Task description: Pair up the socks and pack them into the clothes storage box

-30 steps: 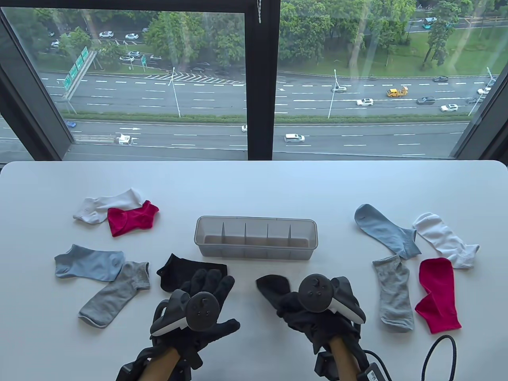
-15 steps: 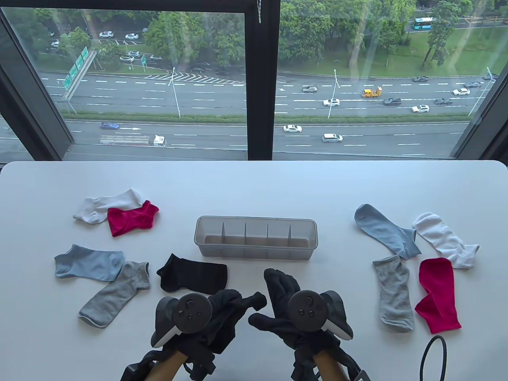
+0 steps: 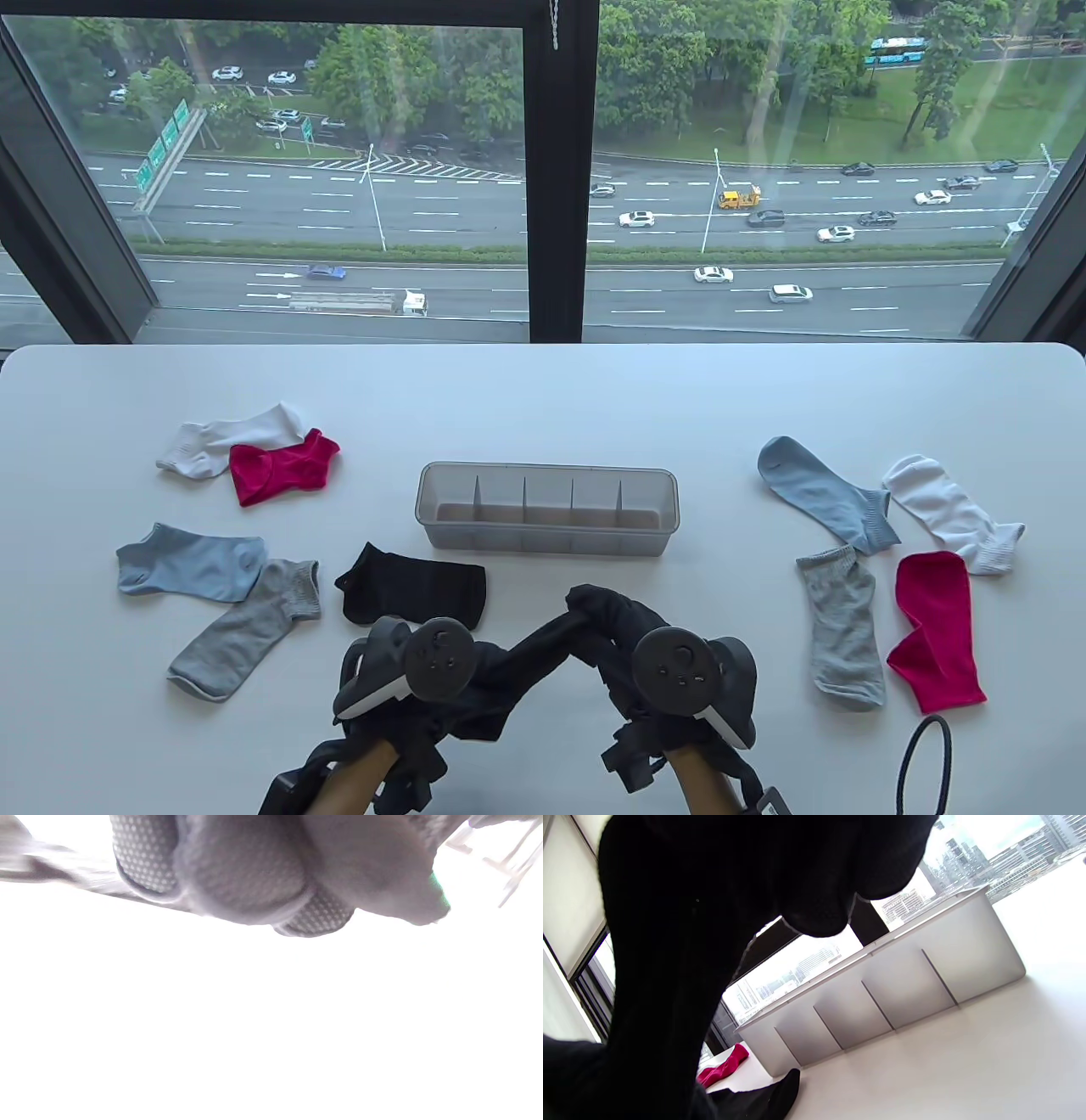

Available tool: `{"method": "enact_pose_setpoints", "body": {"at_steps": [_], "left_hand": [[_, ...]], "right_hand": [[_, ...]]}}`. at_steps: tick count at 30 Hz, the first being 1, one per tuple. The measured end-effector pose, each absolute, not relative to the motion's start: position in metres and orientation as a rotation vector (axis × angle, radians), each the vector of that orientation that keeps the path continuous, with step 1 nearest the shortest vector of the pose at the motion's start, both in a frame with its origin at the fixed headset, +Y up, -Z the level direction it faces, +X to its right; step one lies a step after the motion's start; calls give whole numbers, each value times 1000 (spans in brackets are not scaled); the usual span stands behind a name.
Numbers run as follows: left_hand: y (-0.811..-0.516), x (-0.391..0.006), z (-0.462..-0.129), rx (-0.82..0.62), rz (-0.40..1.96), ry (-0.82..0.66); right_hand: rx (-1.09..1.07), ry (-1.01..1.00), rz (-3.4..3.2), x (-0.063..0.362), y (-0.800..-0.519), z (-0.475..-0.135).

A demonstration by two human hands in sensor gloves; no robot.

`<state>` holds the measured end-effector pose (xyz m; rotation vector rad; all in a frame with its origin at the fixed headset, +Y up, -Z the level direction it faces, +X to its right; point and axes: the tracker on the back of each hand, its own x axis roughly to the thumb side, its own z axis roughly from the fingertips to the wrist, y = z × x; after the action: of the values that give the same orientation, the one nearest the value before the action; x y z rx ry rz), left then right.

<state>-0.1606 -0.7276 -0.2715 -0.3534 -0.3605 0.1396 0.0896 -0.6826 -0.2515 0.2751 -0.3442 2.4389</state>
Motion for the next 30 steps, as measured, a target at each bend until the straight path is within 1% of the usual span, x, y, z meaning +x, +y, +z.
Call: {"method": "enact_pose_setpoints", "body": {"at_steps": [1,4,6,8,9,10,12,14,16,17,18,19,20,23,24,26,27,28,30], "left_hand": [[-731,-163,-274,-386,119,-346],[-730,-173,-277,-364,207,-268],[-728,-173,-274,-370,182,-267],[-722,-172,-265,-210,193,-321],[-714,-169,-261,-83,223,-358],[-708,-164,-259,-51,256,-419],[-700,-150,-253,-72,354,-526],[-695,-138,-247,-32,349,-548],[-687,-132,-243,193,260,-510],[-685,-132,-244,223,224,-511],[-684,-136,-243,258,227,-473],[-683,-140,-245,257,272,-467],[-684,-146,-248,186,335,-464],[-686,-155,-253,99,543,-469],[-684,-158,-254,78,611,-477],[-680,-163,-256,50,759,-483],[-679,-165,-256,26,822,-496],[-678,-165,-258,-27,904,-515],[-682,-164,-261,-168,934,-500]], "right_hand": [[270,-348,2441,91,-681,-252],[257,-347,2546,91,-684,-252],[265,-314,2573,89,-686,-254],[350,-217,2586,86,-687,-256],[412,-140,2594,82,-689,-255],[459,-78,2605,76,-691,-254],[555,10,2622,65,-693,-252],[601,44,2628,54,-692,-250],[601,9,2634,49,-691,-247],[587,-23,2650,50,-691,-246],[596,-59,2676,52,-691,-247],[601,-94,2722,56,-691,-247],[584,-151,2746,62,-692,-248],[537,-151,2571,71,-693,-251],[528,-155,2495,72,-691,-250],[527,-265,2397,76,-683,-246],[525,-286,2374,77,-679,-245],[541,-288,2341,79,-674,-243],[512,-245,2321,80,-674,-245]]}}
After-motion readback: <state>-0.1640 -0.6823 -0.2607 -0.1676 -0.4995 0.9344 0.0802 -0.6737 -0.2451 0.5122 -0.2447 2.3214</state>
